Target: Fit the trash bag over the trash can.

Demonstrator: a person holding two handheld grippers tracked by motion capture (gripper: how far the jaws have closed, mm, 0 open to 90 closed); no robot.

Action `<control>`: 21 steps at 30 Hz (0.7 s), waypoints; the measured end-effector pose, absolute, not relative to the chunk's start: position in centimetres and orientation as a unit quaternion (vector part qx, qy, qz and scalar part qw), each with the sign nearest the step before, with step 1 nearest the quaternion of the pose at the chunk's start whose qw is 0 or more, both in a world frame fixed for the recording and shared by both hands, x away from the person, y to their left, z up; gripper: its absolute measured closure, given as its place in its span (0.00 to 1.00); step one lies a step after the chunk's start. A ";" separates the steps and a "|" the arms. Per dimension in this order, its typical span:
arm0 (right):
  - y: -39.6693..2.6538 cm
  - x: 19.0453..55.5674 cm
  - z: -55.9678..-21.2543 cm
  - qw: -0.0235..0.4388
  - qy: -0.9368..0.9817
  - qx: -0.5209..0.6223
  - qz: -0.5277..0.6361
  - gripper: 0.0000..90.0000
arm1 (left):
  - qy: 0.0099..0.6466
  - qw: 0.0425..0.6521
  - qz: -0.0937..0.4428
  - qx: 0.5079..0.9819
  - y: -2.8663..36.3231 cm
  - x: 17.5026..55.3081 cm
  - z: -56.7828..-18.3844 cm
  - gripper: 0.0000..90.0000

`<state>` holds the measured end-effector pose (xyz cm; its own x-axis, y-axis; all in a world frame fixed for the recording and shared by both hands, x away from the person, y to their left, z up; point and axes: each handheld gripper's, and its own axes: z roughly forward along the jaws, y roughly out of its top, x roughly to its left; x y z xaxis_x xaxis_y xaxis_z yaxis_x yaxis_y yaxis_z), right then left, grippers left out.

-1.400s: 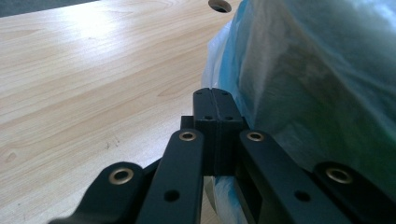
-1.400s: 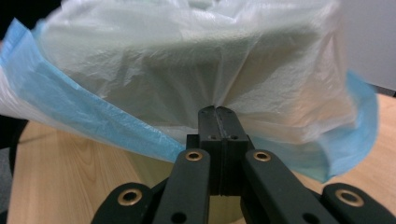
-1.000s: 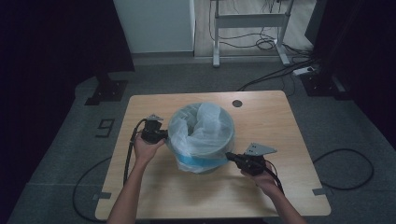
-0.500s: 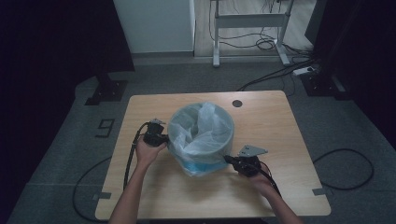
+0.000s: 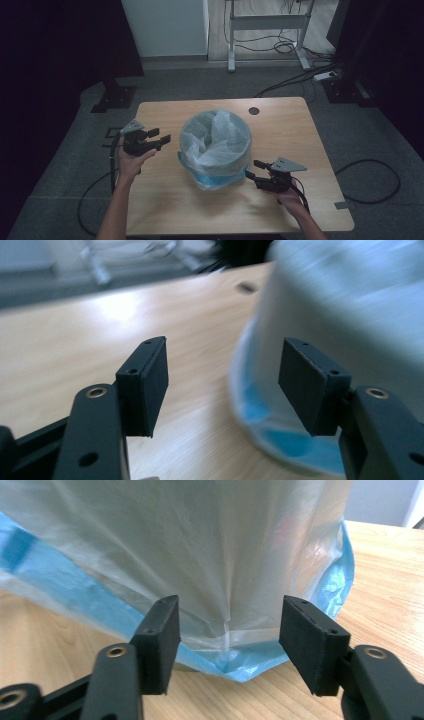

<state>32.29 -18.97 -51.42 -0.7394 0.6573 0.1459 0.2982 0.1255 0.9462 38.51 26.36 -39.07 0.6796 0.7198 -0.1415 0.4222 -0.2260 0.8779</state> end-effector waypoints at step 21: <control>-22.3 30.9 -50.9 0.152 0.701 0.337 0.610 0.46 | 0.157 0.410 0.032 0.898 10.4 46.9 -32.8 0.46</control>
<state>30.94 -22.29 -50.88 -0.7271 0.6571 0.1989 0.2870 0.0278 0.9575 46.86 10.35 -32.80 0.9486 0.3081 -0.0722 0.2564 -0.6146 0.7460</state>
